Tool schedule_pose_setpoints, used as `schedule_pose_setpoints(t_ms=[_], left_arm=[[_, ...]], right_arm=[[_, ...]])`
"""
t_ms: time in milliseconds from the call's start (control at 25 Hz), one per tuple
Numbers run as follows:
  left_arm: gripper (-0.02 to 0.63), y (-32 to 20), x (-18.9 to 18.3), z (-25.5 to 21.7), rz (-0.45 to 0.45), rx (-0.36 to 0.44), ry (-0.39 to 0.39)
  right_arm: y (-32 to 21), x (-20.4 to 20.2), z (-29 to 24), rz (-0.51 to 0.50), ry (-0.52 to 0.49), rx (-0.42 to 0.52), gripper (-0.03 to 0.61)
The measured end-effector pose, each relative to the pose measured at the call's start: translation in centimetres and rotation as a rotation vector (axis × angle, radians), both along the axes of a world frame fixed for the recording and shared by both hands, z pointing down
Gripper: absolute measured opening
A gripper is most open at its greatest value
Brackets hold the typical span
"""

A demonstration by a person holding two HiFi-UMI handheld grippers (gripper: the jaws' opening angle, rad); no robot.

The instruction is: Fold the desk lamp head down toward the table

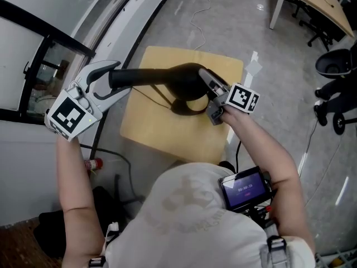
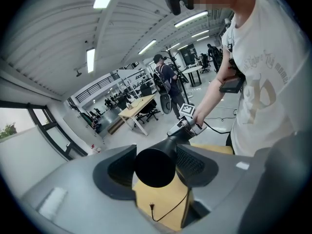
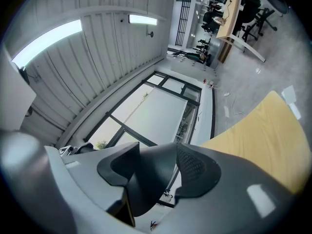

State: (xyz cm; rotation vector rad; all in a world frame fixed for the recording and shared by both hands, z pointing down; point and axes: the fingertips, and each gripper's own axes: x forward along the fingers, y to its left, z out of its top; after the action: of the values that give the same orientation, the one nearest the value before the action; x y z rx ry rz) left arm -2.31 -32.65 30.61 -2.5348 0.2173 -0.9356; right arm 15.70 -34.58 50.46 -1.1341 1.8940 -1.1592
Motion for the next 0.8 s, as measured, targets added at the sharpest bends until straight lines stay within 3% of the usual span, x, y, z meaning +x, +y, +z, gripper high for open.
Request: schedule_pose_setpoints(t_ms=[240, 400, 640, 800], left_arm=[[0.262, 0.2, 0.8, -0.4, 0.042, 0.040, 0.017], [0.265, -0.2, 0.7, -0.6, -0.030, 0.004, 0.027], [0.279, -0.5, 1.4, -1.2, -0.095, -0.014, 0.172], [0.301, -1.7, 0.3, -2.1, -0.177, -0.012, 0.240]], right_arm=[[-0.1, -0.7, 1.0, -0.061, 0.018, 0.017, 0.244], [-0.9, -1.2, 0.9, -0.080, 0.030, 0.031, 0.245], [-0.7, -0.6, 0.7, -0.113, 0.124, 0.040, 0.251], [-1.5, 0.8, -0.4, -0.113, 0.124, 0.070, 0.278]])
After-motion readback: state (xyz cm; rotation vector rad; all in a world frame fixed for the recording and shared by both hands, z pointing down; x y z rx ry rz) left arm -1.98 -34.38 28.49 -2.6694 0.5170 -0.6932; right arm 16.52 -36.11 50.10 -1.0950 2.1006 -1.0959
